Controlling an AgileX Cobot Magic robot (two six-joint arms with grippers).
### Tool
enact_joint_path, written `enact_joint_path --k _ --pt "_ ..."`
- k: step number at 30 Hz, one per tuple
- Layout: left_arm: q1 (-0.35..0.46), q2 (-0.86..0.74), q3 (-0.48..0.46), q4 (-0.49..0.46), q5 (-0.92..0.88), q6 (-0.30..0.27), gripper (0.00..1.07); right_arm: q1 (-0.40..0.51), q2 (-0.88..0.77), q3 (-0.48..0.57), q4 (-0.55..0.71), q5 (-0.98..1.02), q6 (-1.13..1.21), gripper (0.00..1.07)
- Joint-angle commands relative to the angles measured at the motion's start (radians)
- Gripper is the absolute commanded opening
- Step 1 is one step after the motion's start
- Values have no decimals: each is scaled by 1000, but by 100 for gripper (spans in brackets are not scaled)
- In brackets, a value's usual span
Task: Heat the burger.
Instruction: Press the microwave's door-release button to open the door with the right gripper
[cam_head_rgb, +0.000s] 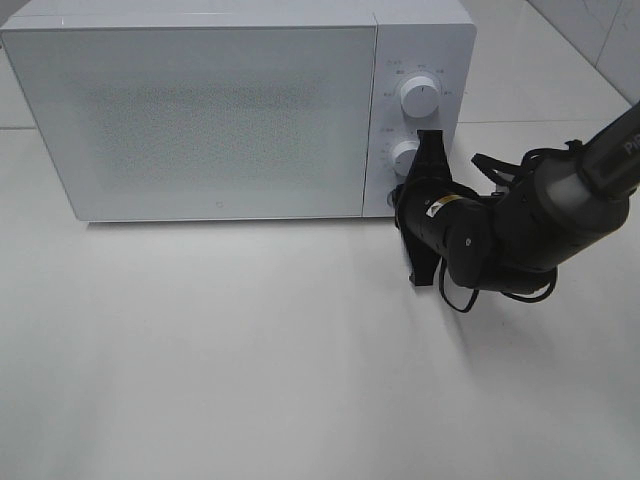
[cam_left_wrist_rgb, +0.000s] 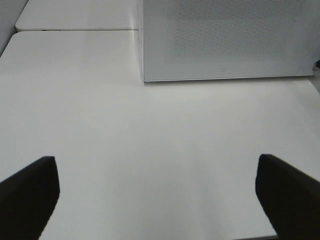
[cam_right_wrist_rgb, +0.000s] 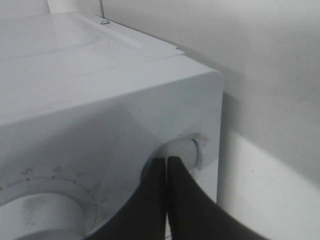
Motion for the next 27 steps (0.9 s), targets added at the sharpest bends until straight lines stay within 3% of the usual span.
enact_joint_path --k 1,27 --pt "1 -15 4 -3 -3 -1 100 -5 -22 -28 17 -100 2 0" --pt "1 -15 4 -4 -3 -1 100 -8 50 -199 116 -243 -129 0"
